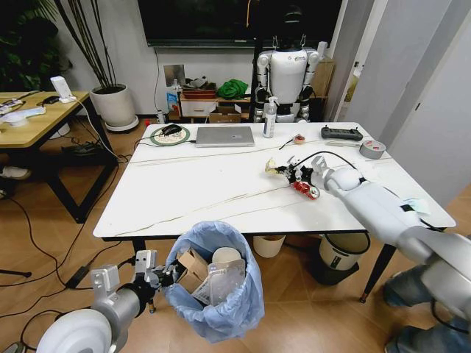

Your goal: Pick up the trash bin and place the trash from the table into it.

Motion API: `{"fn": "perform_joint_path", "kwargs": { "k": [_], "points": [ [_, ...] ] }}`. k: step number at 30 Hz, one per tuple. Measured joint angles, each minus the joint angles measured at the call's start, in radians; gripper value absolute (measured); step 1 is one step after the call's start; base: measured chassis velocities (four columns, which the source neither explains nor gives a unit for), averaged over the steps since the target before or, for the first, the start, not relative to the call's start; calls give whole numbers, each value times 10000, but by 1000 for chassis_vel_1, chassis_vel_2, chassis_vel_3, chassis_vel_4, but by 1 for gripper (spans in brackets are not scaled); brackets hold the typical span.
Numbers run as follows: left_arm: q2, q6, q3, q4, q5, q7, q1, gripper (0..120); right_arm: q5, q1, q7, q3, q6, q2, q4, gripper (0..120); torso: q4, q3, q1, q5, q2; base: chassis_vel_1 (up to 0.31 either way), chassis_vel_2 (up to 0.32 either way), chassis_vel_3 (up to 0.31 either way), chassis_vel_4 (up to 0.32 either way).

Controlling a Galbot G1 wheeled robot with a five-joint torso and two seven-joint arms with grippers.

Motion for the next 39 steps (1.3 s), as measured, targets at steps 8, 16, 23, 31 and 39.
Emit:
{"fn": "perform_joint_path", "kwargs": {
  "k": [8,16,23,31,39],
  "points": [
    [98,-3,112,-81,-42,19,-87,0,2842,-622,901,472,-795,-2160,5516,0,4,-2,-3,-1,1,0,0,0,0],
    [154,-3,135,-99,-97,32,-155,0,3353,-1377,1102,1098,-966,-3666,8541,0,2,-3,-3,-1,1,0,0,0,0],
    [214,-3,153,-146,-130,24,-211,0,2657,-3918,858,2186,-971,-5487,10840,0,-1,-1,-2,4,0,0,0,0,0],
    [164,5,188,-158,-134,23,-220,0,2019,-5221,734,2771,-871,-6614,12521,0,2,-2,-2,2,1,0,0,0,0],
    [155,43,202,-173,-188,14,-122,0,2008,-4244,860,1408,-300,-5502,12618,0,4,0,-1,0,-1,0,0,0,0]
  ]
}}
